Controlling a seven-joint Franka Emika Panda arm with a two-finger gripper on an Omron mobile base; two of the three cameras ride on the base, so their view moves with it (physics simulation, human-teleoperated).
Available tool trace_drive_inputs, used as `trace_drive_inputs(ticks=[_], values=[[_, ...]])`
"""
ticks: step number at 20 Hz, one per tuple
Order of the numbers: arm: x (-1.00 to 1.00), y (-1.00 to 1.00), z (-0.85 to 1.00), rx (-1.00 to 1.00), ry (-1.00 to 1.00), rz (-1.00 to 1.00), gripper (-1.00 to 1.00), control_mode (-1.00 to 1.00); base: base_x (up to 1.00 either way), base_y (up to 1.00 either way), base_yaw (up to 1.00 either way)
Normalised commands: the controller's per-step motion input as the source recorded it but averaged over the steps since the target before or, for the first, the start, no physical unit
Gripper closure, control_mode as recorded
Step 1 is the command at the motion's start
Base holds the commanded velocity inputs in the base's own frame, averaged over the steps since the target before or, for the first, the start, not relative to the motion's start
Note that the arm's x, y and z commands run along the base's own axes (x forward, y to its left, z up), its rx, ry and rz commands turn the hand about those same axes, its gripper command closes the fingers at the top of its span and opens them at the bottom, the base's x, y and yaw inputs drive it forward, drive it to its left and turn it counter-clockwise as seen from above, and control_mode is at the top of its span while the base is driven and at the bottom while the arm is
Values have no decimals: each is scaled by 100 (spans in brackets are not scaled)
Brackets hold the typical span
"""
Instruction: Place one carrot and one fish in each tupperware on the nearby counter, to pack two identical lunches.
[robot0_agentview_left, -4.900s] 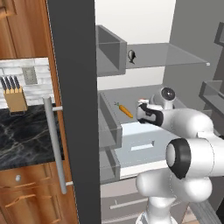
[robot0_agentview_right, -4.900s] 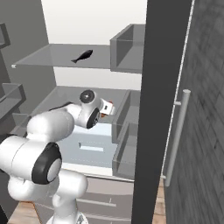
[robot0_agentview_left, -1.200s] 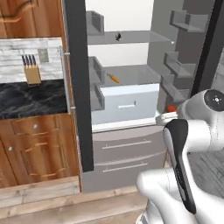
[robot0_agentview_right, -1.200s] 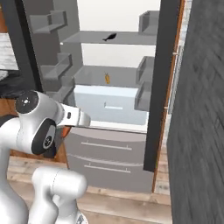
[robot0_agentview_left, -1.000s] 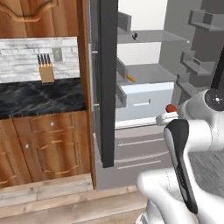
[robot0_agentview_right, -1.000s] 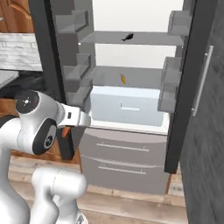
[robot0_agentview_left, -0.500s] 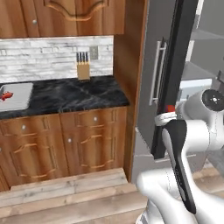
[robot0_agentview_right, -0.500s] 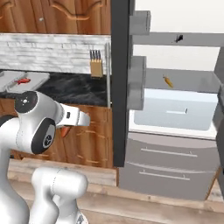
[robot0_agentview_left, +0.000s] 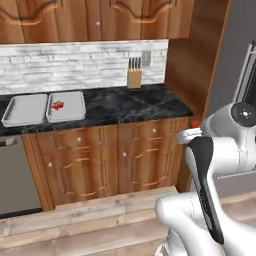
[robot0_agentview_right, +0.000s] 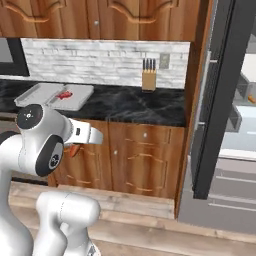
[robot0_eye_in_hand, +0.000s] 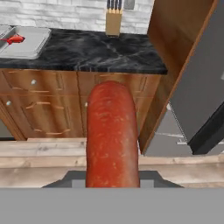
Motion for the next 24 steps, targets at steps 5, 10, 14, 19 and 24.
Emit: trace_drive_inputs(ticks=[5, 10, 14, 19, 24], values=[[0, 0, 0, 0, 0, 0, 100, 100, 34, 100, 0], [0, 0, 0, 0, 0, 0, 100, 100, 74, 98, 0], [0, 0, 0, 0, 0, 0, 100, 100, 97, 73, 0], [0, 0, 0, 0, 0, 0, 100, 100, 95, 27, 0], [0, 0, 0, 0, 0, 0, 100, 100, 69, 2, 0]])
